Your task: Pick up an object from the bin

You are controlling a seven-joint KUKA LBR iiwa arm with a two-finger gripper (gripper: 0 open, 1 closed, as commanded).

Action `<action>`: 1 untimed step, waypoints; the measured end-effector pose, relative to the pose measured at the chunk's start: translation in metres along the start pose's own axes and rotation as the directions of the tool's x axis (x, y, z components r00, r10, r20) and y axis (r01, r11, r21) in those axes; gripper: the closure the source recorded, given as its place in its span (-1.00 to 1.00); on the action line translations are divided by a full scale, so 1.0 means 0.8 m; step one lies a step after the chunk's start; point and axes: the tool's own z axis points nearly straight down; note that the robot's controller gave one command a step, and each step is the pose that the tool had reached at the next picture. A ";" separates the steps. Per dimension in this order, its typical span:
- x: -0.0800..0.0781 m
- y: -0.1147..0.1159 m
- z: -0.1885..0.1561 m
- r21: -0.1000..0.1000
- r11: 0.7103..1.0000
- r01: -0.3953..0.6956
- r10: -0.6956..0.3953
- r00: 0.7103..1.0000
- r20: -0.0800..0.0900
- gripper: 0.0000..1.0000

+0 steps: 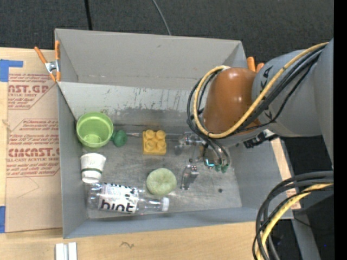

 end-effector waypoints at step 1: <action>-0.002 0.000 -0.005 0.000 1.000 0.000 0.000 1.000 0.008 -1.00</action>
Offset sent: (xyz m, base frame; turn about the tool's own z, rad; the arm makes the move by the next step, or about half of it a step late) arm -0.0196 0.0377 -0.0614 -0.0266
